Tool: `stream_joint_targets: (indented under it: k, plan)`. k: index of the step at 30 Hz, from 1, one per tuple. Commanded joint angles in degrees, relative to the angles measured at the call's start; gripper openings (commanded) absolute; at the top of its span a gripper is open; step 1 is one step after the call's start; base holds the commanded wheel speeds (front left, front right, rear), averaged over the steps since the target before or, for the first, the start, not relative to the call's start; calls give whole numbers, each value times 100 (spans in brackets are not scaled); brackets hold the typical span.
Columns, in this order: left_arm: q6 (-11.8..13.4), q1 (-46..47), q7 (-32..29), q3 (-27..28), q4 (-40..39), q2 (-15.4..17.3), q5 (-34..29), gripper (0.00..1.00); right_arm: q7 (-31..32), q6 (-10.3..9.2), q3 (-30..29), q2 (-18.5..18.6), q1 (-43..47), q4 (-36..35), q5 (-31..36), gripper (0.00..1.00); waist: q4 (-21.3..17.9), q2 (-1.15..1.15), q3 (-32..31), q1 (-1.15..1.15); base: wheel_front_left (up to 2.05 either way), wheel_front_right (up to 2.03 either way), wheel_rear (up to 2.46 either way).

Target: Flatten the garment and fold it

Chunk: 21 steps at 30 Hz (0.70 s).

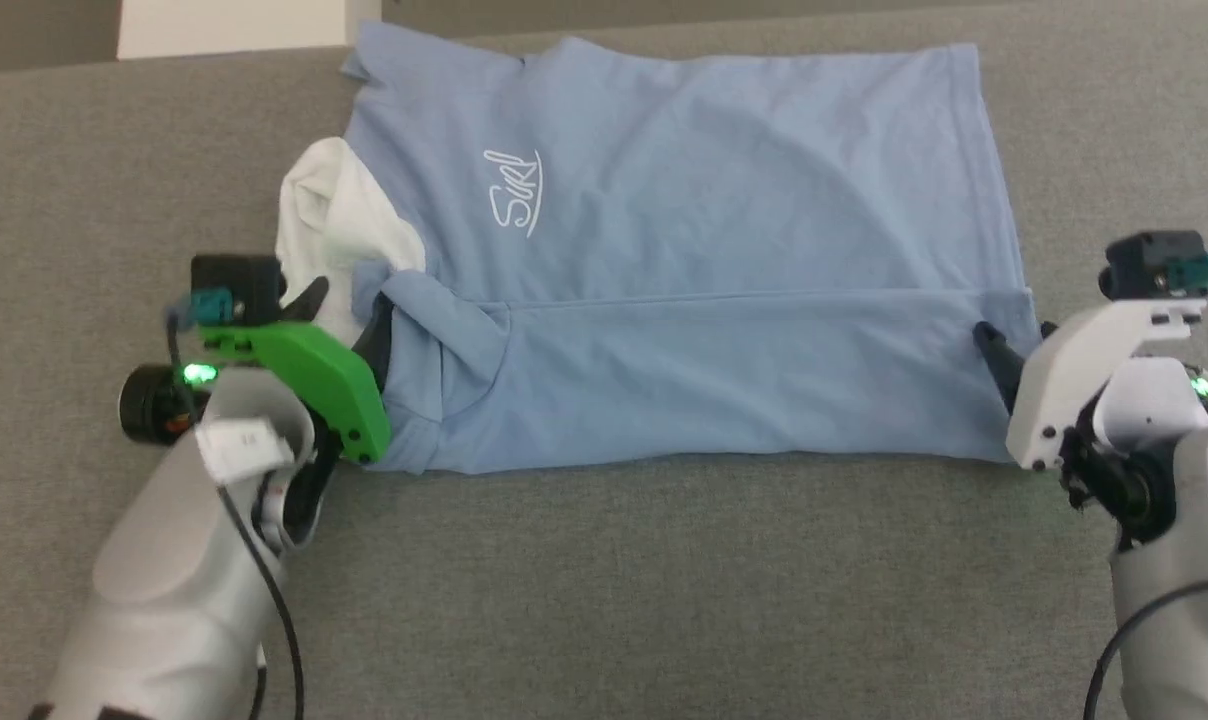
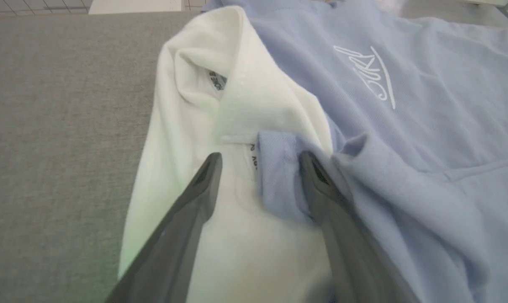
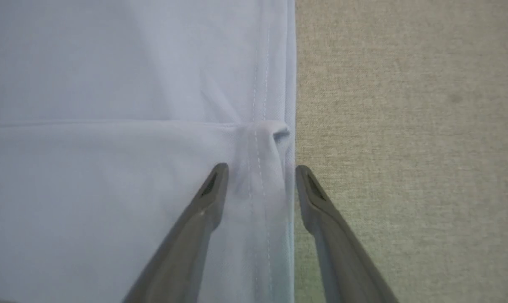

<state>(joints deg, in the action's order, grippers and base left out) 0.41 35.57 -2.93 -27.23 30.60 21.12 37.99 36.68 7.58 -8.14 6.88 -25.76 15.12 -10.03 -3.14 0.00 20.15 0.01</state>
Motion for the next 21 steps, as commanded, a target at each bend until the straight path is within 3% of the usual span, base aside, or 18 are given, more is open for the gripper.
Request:
stream_joint_targets:
  k: [1, 5, 8, 14, 21]
  plan:
    - [123, -195, 279, 62, -96, -10, -60, 100, -187, -9, -19, -24, 161, -110, -33, 100, 116, 0, -232, -1, 0, 0, 0]
    - [600, -671, 1395, 301, -629, -52, -292, 100, -1077, -9, -62, -79, 609, -497, -43, 100, 180, 0, -511, -1, 0, 0, 0]
    - [860, -1100, 1693, 408, -1083, -110, -453, 100, -1783, -9, -98, -162, 985, -740, -97, 100, 207, 0, -673, -1, 0, 0, 0]
    - [983, -1952, 1784, 435, -1797, -267, -680, 100, -3065, -9, 55, -301, 1677, -1123, -226, 100, 128, 0, -848, -1, 0, 0, 0]
    - [1131, -2456, 1684, 454, -1567, -332, -620, 100, -3857, -9, 220, -384, 2086, -1202, -280, 100, -115, 0, -913, -1, 0, 0, 0]
